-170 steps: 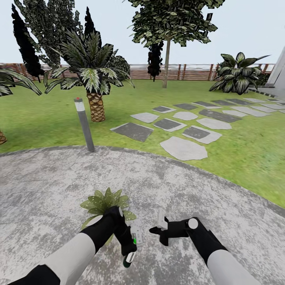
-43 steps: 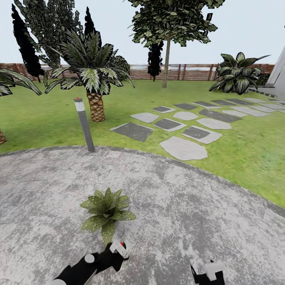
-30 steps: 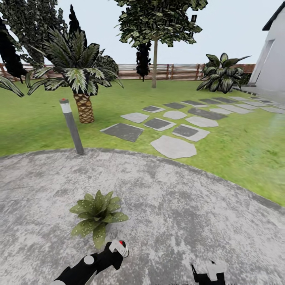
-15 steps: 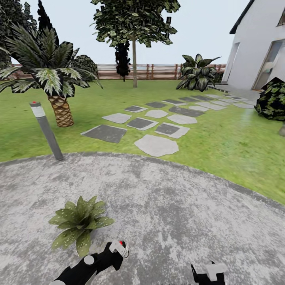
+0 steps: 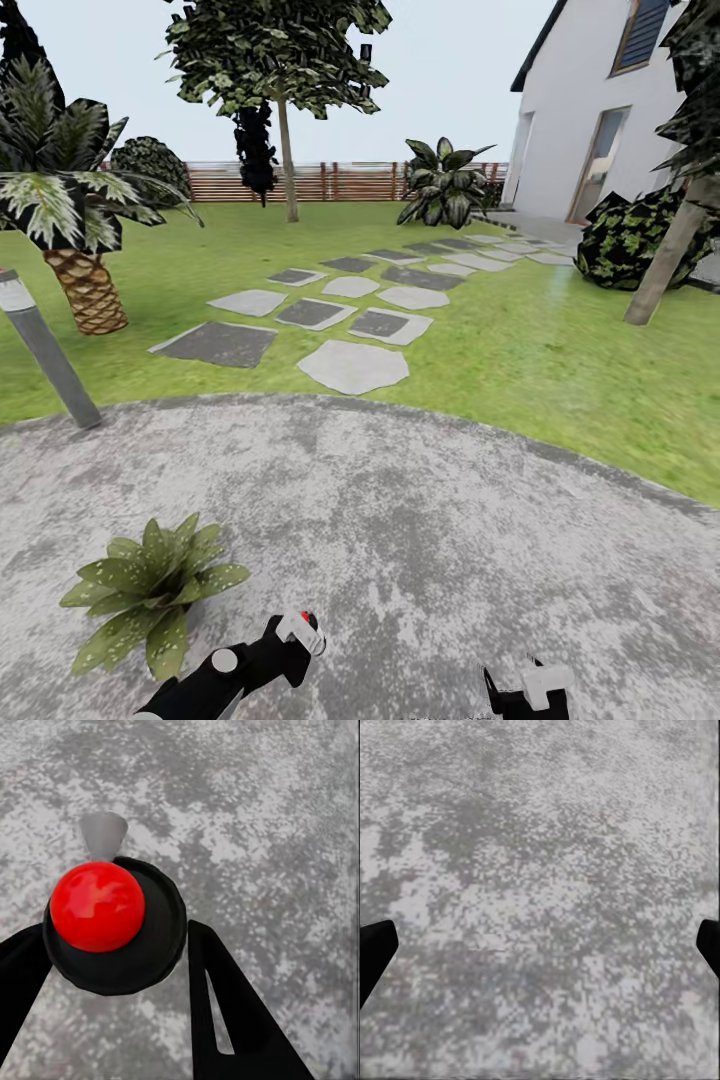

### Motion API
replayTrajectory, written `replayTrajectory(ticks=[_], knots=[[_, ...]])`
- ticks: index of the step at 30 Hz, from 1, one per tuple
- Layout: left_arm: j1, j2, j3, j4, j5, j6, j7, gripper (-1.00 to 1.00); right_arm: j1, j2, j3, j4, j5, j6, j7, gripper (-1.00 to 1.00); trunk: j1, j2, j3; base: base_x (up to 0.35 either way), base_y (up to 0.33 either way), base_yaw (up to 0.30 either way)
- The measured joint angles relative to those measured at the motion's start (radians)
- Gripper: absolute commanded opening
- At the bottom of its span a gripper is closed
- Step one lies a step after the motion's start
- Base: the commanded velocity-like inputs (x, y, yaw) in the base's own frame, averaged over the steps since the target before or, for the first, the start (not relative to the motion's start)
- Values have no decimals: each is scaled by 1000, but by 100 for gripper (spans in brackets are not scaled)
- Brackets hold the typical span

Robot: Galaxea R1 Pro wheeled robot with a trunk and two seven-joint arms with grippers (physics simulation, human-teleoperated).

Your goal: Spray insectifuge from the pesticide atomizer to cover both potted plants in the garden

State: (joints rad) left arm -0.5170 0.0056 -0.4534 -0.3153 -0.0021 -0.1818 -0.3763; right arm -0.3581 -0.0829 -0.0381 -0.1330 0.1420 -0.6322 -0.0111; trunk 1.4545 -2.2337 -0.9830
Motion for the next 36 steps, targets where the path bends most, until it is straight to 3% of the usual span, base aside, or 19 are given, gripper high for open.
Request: replayTrajectory(ticks=[36], knots=[[7,2,2,-1,8,0,2,-100,0,1,1,0,0,0,0,100,0,0,0,0,0,-300]])
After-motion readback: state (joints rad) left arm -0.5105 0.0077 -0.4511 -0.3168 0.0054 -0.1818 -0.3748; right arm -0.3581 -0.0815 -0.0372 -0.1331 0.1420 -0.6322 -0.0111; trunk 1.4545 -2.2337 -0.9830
